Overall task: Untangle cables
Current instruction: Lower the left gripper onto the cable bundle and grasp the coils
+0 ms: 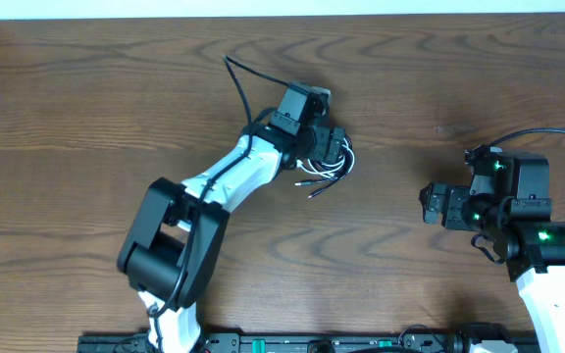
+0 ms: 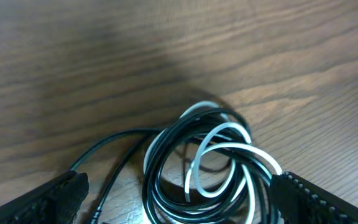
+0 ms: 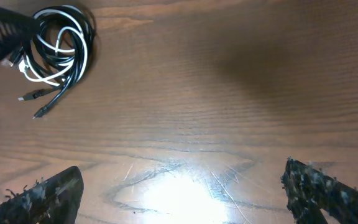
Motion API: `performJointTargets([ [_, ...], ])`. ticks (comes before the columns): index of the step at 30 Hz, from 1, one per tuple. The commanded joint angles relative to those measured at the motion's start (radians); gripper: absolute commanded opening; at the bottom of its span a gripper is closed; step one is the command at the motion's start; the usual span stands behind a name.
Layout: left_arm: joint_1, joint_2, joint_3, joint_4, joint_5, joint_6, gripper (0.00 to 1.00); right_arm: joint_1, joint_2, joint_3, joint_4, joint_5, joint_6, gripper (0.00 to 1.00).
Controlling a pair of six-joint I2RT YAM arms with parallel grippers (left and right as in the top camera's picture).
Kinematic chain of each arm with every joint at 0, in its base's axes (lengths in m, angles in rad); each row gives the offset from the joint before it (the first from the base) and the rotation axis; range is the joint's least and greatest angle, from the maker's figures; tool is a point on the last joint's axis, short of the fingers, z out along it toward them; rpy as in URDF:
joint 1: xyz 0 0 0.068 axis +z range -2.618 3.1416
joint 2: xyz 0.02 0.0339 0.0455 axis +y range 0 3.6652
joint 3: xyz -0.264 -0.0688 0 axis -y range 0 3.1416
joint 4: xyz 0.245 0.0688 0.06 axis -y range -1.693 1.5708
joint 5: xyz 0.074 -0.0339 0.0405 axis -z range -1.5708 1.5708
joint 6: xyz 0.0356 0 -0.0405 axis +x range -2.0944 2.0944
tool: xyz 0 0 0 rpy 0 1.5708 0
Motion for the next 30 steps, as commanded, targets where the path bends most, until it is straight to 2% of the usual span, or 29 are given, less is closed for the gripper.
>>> performJointTargets([
  [1, 0.001, 0.045, 0.015, 0.004, -0.002, -0.006, 0.95, -0.006, -0.004, 0.025, -0.001, -0.007, -0.014, 0.99],
  [6, -0.006, 0.083, 0.015, 0.005, 0.043, -0.006, 0.92, -0.006, -0.004, 0.025, 0.0, -0.007, -0.014, 0.99],
  [11, -0.008, 0.088, 0.015, 0.012, 0.043, -0.006, 0.63, -0.006, -0.004, 0.025, 0.003, -0.007, -0.014, 0.99],
  [19, -0.008, 0.088, 0.015, -0.002, 0.084, -0.026, 0.31, -0.006, -0.004, 0.025, 0.007, -0.007, -0.014, 0.99],
  [25, -0.009, 0.088, 0.015, -0.056, 0.155, -0.04, 0.19, -0.006, -0.003, 0.025, 0.011, -0.007, -0.013, 0.99],
  [28, -0.013, 0.088, 0.015, -0.096, 0.179, -0.063, 0.08, -0.006, -0.003, 0.025, 0.016, -0.013, 0.005, 0.99],
  [30, -0.019, 0.088, 0.015, -0.118, 0.242, -0.063, 0.08, -0.005, -0.003, 0.024, 0.018, -0.042, 0.005, 0.99],
])
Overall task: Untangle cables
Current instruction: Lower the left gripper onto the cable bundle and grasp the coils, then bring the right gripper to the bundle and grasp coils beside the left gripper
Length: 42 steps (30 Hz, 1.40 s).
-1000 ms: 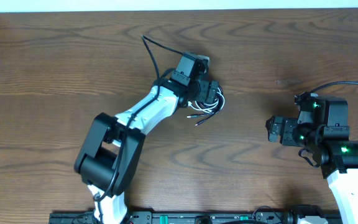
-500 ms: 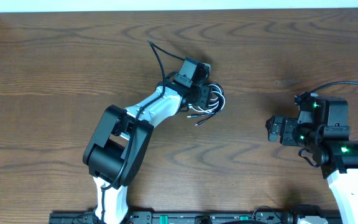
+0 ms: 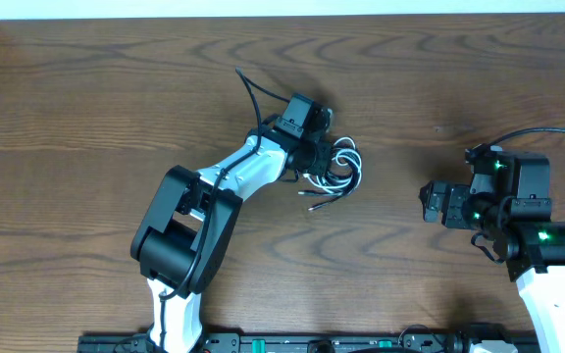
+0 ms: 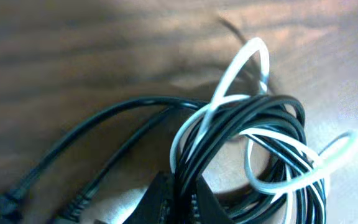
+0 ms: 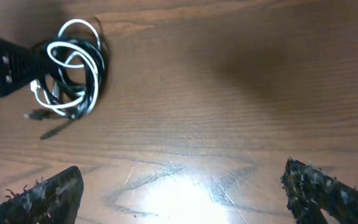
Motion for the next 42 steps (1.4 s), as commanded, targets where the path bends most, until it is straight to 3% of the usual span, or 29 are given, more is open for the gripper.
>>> performJointTargets([
  [1, -0.016, 0.009, 0.014, -0.041, 0.124, -0.016, 0.08, -0.003, -0.002, 0.024, 0.003, -0.058, 0.003, 0.99],
  [7, -0.047, 0.008, 0.014, -0.059, 0.296, -0.016, 0.07, -0.003, 0.031, 0.023, -0.004, -0.172, 0.003, 0.99],
  [16, -0.04, -0.047, 0.015, -0.06, 0.359, -0.064, 0.07, -0.003, 0.147, 0.022, -0.032, -0.235, 0.003, 0.95],
  [25, -0.047, -0.146, 0.014, -0.061, 0.513, -0.108, 0.07, 0.06, 0.262, 0.022, -0.009, -0.261, 0.003, 0.74],
  [32, -0.071, -0.156, 0.014, -0.104, 0.524, -0.108, 0.07, 0.127, 0.313, 0.022, 0.044, -0.256, 0.004, 0.46],
  [42, -0.099, -0.156, 0.014, -0.149, 0.493, -0.104, 0.07, 0.139, 0.328, 0.022, 0.063, -0.249, 0.041, 0.34],
])
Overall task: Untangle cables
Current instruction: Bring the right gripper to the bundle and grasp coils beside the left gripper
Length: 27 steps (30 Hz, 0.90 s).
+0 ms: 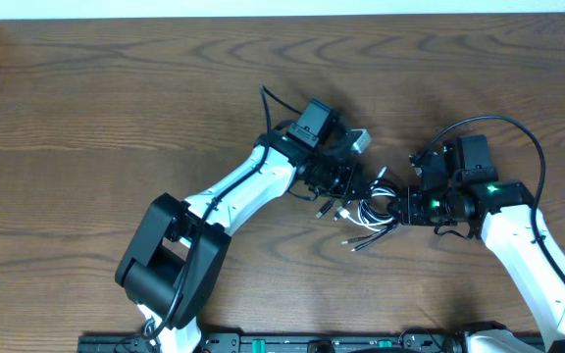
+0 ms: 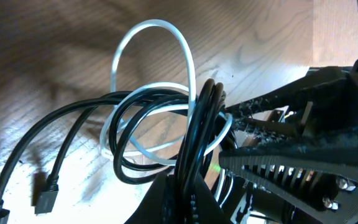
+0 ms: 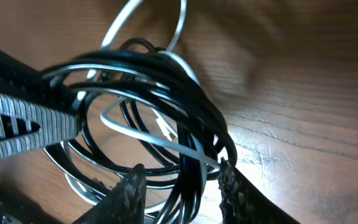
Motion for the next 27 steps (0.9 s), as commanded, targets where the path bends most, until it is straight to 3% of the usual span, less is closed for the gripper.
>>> performJointTargets([
  [1, -0.002, -0.012, 0.014, -0.003, 0.009, 0.002, 0.08, 0.006, 0.004, 0.021, 0.003, -0.005, 0.011, 0.33],
  [11, -0.002, -0.012, 0.014, -0.002, 0.01, 0.002, 0.07, 0.008, 0.005, -0.016, 0.003, -0.004, 0.019, 0.22],
  [23, -0.002, -0.012, 0.014, -0.002, 0.078, 0.002, 0.07, 0.008, 0.014, -0.069, 0.034, -0.005, 0.047, 0.21],
  [27, -0.002, -0.012, 0.014, -0.002, 0.08, 0.002, 0.07, 0.008, 0.014, -0.093, 0.059, -0.005, 0.059, 0.11],
])
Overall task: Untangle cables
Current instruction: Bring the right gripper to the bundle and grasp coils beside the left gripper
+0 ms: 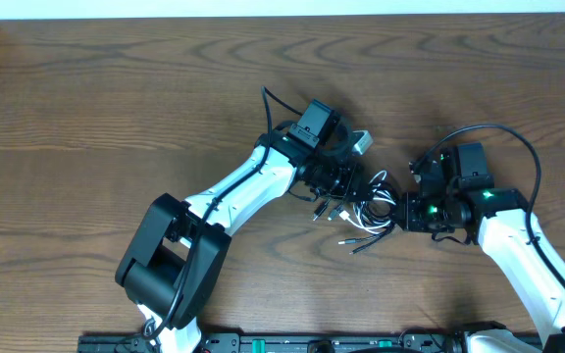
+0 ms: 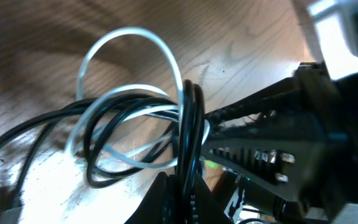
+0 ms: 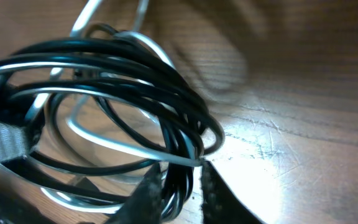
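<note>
A tangled bundle of black and white cables (image 1: 364, 208) hangs between both grippers near the table's middle. My left gripper (image 1: 339, 183) is shut on the bundle's black strands (image 2: 188, 137) from the left. My right gripper (image 1: 400, 208) is shut on the same coil (image 3: 135, 106) from the right, black strands pinched between its fingers (image 3: 149, 190). White loops (image 2: 129, 43) stick out of the coil. Loose plug ends (image 1: 353, 242) trail onto the table below.
The wooden table (image 1: 86, 118) stretches around the arms. A white wall strip (image 1: 263, 8) borders its far edge. A black rail (image 1: 292, 343) runs along the front edge. The right arm's own black cable (image 1: 518, 147) arcs above it.
The right gripper's fingers have closed in tighter on the black strands. The bundle has shifted slightly and the right arm has moved a little down and left.
My left gripper stood open over the coil lying on the table while the right arm waited far right. Then the left was shut on the coil. Later it held the coil farther right with the right gripper around it, now both grip it.
</note>
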Motion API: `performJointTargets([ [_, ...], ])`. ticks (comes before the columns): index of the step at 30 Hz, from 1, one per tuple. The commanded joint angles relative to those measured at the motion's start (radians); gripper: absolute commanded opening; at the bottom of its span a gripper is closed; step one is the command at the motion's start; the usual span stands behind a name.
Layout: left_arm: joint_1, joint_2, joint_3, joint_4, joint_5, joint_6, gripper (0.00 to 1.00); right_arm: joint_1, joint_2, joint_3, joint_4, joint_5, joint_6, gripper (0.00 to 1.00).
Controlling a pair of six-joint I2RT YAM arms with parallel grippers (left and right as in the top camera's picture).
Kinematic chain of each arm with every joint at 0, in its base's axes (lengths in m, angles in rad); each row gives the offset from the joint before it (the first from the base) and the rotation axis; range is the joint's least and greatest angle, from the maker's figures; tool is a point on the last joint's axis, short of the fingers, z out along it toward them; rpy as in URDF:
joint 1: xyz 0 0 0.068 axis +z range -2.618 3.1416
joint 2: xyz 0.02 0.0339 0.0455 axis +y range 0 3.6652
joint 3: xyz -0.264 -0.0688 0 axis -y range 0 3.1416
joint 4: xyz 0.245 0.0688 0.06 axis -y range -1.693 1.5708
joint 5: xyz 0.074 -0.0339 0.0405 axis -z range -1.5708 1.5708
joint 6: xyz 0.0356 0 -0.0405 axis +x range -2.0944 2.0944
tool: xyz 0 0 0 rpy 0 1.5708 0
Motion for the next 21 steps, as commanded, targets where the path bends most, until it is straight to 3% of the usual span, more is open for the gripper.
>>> performJointTargets([
  [1, -0.001, -0.012, 0.014, 0.0, 0.045, 0.002, 0.08, 0.008, 0.009, -0.028, 0.014, -0.003, 0.024, 0.09],
  [11, -0.001, -0.012, 0.014, -0.037, 0.01, 0.006, 0.07, 0.008, 0.009, -0.029, 0.017, 0.018, 0.027, 0.01],
  [21, -0.001, -0.012, 0.008, -0.267, -0.425, 0.006, 0.07, 0.008, 0.009, -0.049, -0.048, 0.335, 0.206, 0.01],
])
